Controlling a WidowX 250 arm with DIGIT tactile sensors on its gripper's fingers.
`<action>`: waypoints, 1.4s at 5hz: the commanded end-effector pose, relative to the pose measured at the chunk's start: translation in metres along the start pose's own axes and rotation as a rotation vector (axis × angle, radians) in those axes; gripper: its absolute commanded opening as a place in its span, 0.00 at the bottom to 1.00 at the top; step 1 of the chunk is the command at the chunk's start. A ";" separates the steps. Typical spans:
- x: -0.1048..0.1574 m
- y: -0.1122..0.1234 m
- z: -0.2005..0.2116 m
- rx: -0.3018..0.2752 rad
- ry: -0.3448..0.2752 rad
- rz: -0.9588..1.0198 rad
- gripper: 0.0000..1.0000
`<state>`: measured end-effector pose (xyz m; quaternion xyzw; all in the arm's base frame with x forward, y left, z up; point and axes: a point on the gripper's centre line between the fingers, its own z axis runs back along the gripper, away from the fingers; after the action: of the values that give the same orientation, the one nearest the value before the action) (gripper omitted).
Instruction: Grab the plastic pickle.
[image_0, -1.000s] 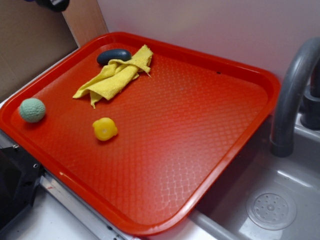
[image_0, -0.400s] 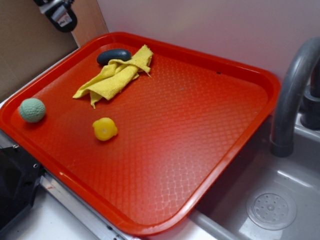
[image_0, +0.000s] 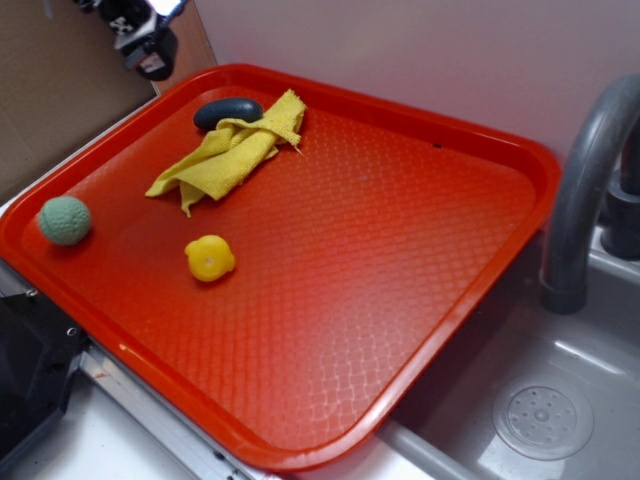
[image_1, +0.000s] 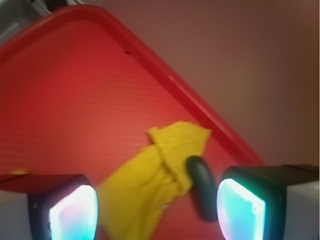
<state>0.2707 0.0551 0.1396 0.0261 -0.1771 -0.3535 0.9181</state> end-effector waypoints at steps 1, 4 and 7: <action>-0.007 0.048 -0.026 0.086 0.080 0.011 1.00; -0.036 0.061 -0.078 0.017 0.202 0.016 1.00; -0.012 0.022 -0.113 -0.148 0.185 -0.125 1.00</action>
<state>0.3090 0.0787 0.0211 -0.0086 -0.0458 -0.4027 0.9142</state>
